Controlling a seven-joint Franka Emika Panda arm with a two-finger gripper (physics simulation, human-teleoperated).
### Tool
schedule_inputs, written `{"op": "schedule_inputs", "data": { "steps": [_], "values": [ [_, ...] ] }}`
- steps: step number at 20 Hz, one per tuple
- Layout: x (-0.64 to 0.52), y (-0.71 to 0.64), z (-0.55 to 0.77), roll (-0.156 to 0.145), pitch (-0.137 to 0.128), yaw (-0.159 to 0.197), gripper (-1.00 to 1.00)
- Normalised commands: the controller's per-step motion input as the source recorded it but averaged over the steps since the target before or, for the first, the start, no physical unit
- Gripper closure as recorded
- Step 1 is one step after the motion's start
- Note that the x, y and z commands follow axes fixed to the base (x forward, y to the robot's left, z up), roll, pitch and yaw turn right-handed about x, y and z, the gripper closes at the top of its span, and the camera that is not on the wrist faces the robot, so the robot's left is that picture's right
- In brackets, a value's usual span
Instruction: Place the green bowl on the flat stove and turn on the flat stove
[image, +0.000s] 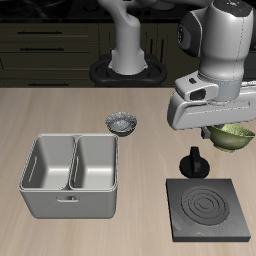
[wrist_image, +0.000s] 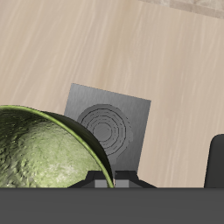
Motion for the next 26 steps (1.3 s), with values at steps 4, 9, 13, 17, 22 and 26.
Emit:
{"op": "schedule_inputs", "data": {
  "steps": [4,9,13,17,22,26],
  "values": [
    [0.13,0.09,-0.36,0.011,0.018,0.047,1.0],
    [0.04,0.02,-0.2,0.004,-0.003,-0.004,1.0],
    [0.01,0.01,-0.14,0.004,0.003,-0.02,1.0],
    [0.0,-0.08,-0.17,-0.01,0.007,0.004,1.0],
    [0.0,-0.06,-0.21,0.002,0.018,-0.011,1.0],
    [0.04,-0.04,-0.22,-0.001,0.009,0.036,1.0]
  ]
}}
